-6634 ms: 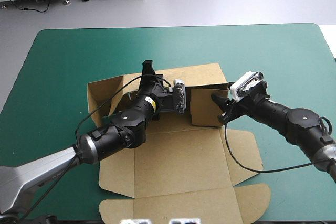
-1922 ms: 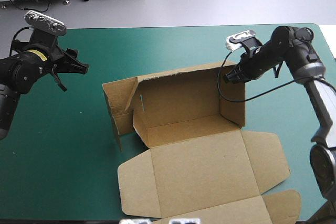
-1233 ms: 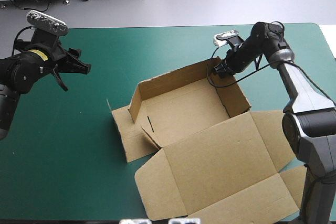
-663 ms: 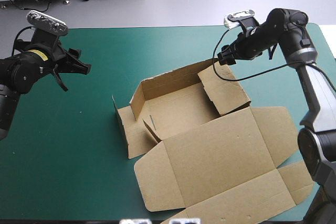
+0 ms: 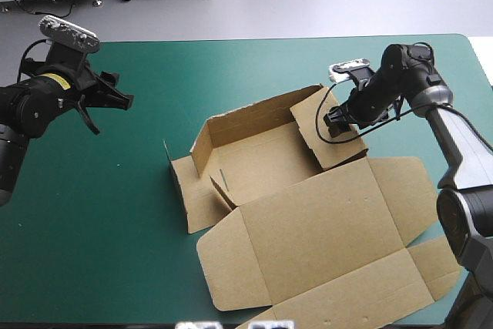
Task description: Fold the box
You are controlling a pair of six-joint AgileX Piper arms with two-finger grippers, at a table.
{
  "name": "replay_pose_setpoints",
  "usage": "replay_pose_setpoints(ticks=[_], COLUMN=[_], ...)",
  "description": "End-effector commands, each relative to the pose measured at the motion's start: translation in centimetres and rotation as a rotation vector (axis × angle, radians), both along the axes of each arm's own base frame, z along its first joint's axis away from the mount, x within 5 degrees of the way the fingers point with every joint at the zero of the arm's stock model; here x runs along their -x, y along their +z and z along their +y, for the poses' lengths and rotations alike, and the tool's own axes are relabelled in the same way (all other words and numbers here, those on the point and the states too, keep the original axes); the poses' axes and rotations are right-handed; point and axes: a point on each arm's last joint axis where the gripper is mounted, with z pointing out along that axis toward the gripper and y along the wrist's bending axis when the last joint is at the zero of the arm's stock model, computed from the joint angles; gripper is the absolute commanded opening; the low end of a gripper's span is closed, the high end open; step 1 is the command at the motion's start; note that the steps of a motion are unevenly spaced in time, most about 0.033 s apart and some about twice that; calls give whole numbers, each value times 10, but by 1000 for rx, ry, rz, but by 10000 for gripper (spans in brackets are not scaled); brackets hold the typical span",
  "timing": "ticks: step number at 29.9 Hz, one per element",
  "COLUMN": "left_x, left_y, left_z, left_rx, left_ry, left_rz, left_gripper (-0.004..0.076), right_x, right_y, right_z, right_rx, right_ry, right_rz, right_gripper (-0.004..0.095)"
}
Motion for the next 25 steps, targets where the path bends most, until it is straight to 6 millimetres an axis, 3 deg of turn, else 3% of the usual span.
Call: replay_pose_setpoints(ticks=[1,7,14,17,21,25], left_x=[9,9,9,9,9,8], left_y=[20,20,20,20,20,22], left_z=[1,1,1,1,1,0], left_rx=[24,24,24,29,29,47], left_ry=[2,2,3,4,1,3], left_rz=[-112,-112,-110,-110,-110,-125], left_gripper=[387,387,386,386,385,384], right_x=[1,-4,-5,-5,-8,-12], right_y=[8,-9,-28,-28,-23,-9], right_z=[1,13,35,37,34,34], right_rx=[-27,-4,71,109,137,71], right_ry=[6,38,113,129,107,95], right_rz=[-11,29,57,47,24,-14], right_gripper=[665,643,454,315,-14,-25])
